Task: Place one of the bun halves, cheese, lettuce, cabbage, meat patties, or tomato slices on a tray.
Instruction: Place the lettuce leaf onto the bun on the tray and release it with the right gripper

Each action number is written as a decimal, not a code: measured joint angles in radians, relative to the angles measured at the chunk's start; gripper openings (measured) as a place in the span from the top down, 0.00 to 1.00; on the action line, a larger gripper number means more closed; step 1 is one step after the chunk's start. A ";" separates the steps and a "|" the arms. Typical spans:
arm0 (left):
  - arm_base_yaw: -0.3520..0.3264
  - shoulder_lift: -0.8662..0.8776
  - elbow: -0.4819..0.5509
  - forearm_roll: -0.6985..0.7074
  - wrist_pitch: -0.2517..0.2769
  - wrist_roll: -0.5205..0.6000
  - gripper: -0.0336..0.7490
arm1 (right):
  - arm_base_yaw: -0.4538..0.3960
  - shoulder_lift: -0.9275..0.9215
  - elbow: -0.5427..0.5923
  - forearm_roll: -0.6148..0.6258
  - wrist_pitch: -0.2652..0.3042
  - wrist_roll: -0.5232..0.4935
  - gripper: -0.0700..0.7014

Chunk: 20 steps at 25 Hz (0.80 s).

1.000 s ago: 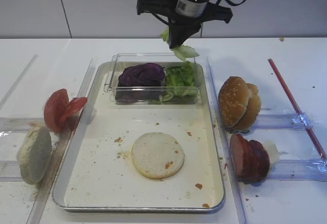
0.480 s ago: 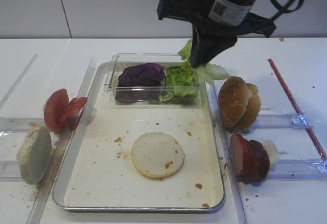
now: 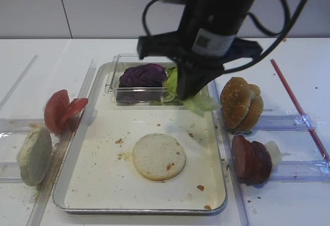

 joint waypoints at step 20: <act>0.000 0.000 0.000 0.000 0.000 0.000 0.49 | 0.107 0.259 0.002 0.059 -0.133 0.002 0.85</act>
